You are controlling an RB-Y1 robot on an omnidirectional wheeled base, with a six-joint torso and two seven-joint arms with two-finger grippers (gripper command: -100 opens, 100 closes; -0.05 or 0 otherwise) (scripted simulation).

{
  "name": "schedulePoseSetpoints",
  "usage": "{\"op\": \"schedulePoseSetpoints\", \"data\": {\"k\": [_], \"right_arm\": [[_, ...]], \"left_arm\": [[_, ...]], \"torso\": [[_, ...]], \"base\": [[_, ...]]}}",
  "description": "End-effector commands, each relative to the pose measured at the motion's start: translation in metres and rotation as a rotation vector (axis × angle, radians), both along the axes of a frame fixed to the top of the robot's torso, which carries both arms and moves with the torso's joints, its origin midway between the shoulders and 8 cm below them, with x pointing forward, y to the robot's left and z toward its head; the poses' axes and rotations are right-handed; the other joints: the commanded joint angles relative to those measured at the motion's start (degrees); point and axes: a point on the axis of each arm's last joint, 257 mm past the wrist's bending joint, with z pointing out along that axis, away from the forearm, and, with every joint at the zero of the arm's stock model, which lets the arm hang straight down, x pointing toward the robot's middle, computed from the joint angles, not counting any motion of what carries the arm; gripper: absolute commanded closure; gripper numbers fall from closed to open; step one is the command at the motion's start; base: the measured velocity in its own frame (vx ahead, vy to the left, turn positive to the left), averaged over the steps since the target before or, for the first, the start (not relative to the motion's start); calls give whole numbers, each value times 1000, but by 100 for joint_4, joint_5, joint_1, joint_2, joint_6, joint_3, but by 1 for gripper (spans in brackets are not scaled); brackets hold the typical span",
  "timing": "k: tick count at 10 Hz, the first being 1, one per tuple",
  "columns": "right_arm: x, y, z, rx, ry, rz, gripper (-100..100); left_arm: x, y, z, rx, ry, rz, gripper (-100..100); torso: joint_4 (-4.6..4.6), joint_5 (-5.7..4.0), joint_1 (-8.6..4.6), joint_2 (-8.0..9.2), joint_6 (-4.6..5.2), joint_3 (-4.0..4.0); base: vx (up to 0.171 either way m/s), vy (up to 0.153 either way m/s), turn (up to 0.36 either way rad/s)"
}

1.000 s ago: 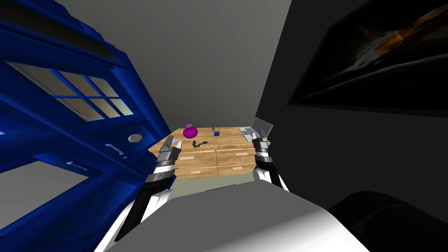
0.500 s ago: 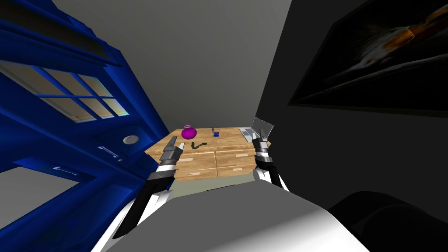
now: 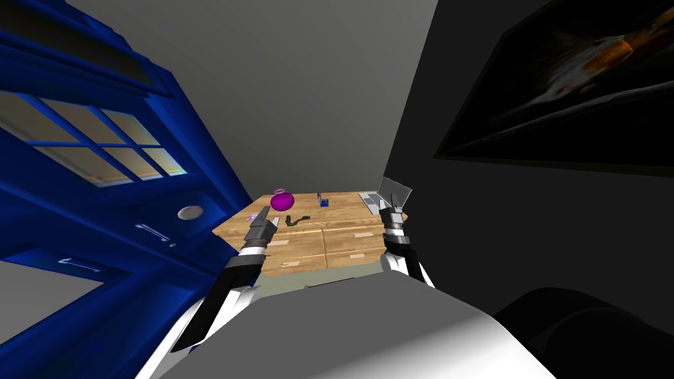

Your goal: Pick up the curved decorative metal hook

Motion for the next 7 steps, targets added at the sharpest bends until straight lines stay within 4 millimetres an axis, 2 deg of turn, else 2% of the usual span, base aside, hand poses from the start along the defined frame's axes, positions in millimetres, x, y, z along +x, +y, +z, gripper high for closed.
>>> {"op": "schedulePoseSetpoints", "data": {"k": [1,7], "right_arm": [[0,0,0,0,0,0,0],[0,0,0,0,0,0,0]], "left_arm": [[2,0,-7,-6,39,4,-100],[7,4,-27,-14,147,25,-100]], "torso": [[0,0,0,0,0,0],[1,0,0,4,0,3]], "base": [[26,-9,-18],[22,-3,-21]]}}
